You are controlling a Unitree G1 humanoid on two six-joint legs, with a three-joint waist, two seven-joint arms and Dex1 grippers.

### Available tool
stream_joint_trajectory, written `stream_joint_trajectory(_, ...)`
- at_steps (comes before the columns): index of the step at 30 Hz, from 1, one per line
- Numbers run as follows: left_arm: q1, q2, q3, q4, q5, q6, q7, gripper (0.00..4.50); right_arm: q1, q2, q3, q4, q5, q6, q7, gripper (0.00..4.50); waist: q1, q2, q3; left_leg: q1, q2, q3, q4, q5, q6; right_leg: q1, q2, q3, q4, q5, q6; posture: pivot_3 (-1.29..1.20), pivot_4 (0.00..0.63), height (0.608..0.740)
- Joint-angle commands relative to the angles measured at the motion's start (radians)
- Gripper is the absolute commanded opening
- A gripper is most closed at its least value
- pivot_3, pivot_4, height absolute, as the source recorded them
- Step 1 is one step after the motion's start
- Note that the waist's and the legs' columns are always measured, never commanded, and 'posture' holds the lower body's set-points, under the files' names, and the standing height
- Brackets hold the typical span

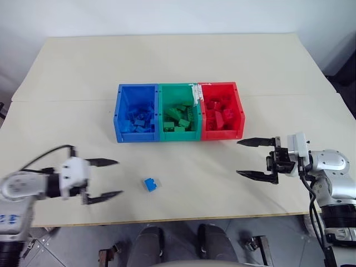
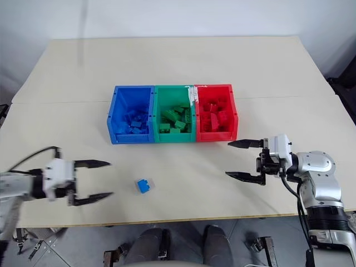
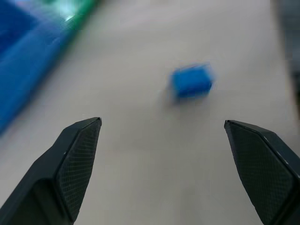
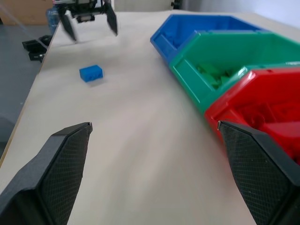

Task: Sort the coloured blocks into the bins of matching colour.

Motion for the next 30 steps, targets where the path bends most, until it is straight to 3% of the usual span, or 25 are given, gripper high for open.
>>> stream_joint_trajectory(1,-0.05,-0.05,-0.105,-0.05,0.076,0.045,0.086,4.46,0.016,-0.02,-0.022,-0.049,0.014,0.005,0.007,4.5,0.001,0.0,0.0,0.0,0.0,0.0,0.0,0.0,0.0,0.0,0.0,0.0,0.0,0.0,0.0,0.0,0.15,0.74)
stream_joint_trajectory(6,-0.036,-0.104,-0.199,-0.112,0.183,0.123,0.213,4.46,0.059,-0.021,-0.042,-0.111,0.024,0.022,-0.028,4.5,-0.001,0.0,0.0,0.0,0.0,0.002,0.0,0.0,0.0,0.0,0.002,0.001,0.002,0.0,0.0,0.0,0.15,0.74)
stream_joint_trajectory(12,0.016,-0.08,-0.213,-0.113,0.173,0.124,0.191,4.46,0.091,-0.021,-0.053,-0.149,0.026,0.034,-0.057,4.5,0.003,0.0,0.0,0.001,0.0,0.001,0.001,0.0,0.0,0.0,0.0,0.001,-0.001,0.0,0.0,0.0,0.15,0.74)
stream_joint_trajectory(15,0.011,-0.074,-0.215,-0.102,0.185,0.135,0.207,3.89,0.085,-0.016,-0.05,-0.148,0.023,0.033,-0.062,4.5,0.002,0.0,0.0,0.001,0.0,0.001,0.001,0.0,0.0,0.001,0.0,0.001,-0.001,0.0,0.0,0.0,0.15,0.74)
stream_joint_trajectory(23,0.017,-0.081,-0.198,-0.075,0.182,0.111,0.225,1.53,0.066,0.002,-0.036,-0.135,0.014,0.019,-0.075,4.5,0.003,0.0,0.0,0.003,0.0,0.001,0.001,0.001,-0.001,0.001,0.0,0.002,0.0,0.0,0.0,0.0,0.15,0.74)
stream_joint_trajectory(27,-0.072,-0.166,-0.1,-0.1,-0.001,0.181,0.257,1.53,0.058,0.007,-0.03,-0.128,0.01,0.017,-0.077,4.5,0.004,0.0,0.0,0.003,0.001,0.001,0.001,0.001,-0.001,0.001,0.0,0.002,0.001,0.0,0.0,0.0,0.15,0.74)
stream_joint_trajectory(30,-0.193,-0.206,-0.031,-0.068,-0.048,0.215,0.318,1.53,0.052,0.012,-0.025,-0.123,0.006,0.015,-0.078,4.5,0.008,0.0,0.0,0.001,0.0,-0.002,0.003,0.001,-0.001,0.001,-0.001,0.0,0.001,0.0,0.0,0.0,0.15,0.74)
